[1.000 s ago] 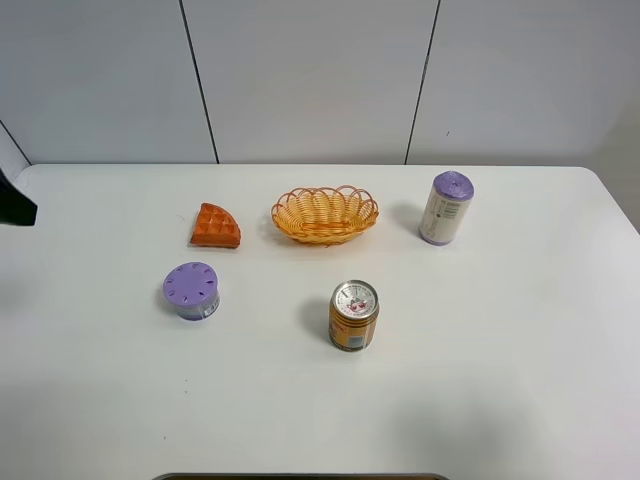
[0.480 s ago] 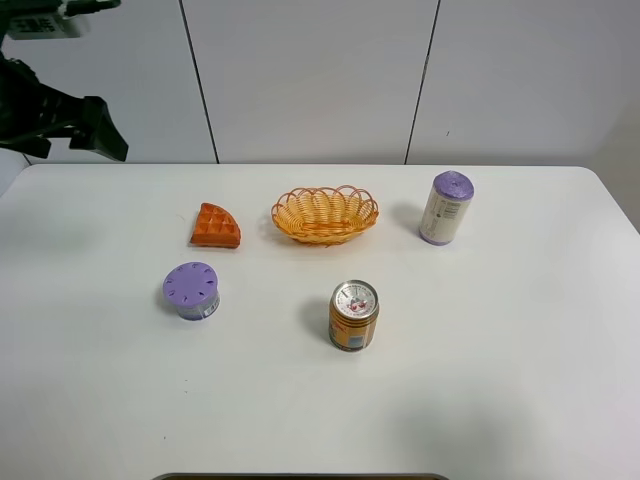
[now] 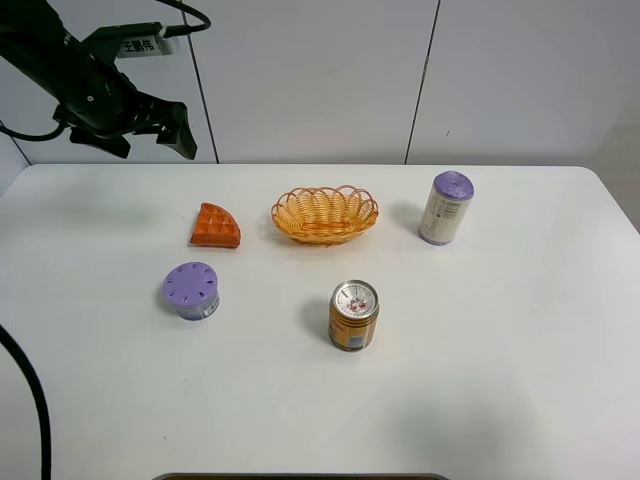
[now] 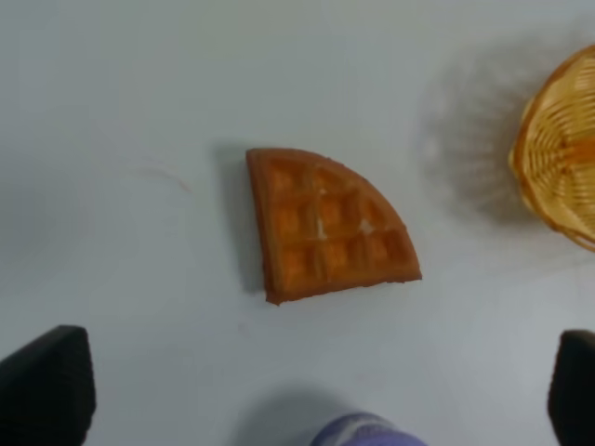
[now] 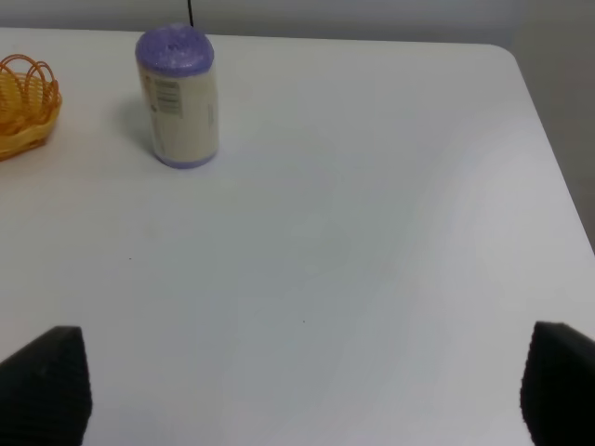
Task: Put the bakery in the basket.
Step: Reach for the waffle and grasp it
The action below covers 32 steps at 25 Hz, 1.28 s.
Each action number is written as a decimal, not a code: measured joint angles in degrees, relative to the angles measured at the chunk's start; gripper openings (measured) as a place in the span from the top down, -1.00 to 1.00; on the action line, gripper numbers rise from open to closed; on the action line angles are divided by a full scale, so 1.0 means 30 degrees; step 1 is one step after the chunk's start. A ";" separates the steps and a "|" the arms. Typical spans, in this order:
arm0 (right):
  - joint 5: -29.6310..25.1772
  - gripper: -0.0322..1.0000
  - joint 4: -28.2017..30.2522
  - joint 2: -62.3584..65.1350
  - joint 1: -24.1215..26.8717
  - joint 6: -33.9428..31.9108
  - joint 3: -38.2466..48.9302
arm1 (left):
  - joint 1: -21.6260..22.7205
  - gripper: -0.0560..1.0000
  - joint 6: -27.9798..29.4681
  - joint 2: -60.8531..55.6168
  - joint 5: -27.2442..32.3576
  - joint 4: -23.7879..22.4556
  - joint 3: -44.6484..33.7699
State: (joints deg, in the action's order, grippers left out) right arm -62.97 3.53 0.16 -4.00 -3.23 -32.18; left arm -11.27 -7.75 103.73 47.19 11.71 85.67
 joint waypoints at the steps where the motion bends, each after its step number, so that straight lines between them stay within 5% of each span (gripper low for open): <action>1: 0.0000 -0.83 0.0000 0.0000 0.0000 0.0000 0.0000 | -0.0146 -0.99 0.0154 0.0372 -0.0011 -0.0093 0.0282; 17: 0.0000 -0.83 0.0000 0.0000 0.0000 0.0000 0.0000 | -0.1246 -0.99 0.1562 0.5628 0.0261 -0.1506 0.2767; 32: 0.0000 -0.83 0.0000 0.0000 0.0000 0.0000 0.0000 | -0.1314 -0.99 0.1376 0.7739 -0.1109 -0.0078 0.2767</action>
State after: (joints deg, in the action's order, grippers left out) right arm -62.97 3.53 0.16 -4.00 -3.23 -32.18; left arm -15.22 -3.63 126.95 43.86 11.48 93.98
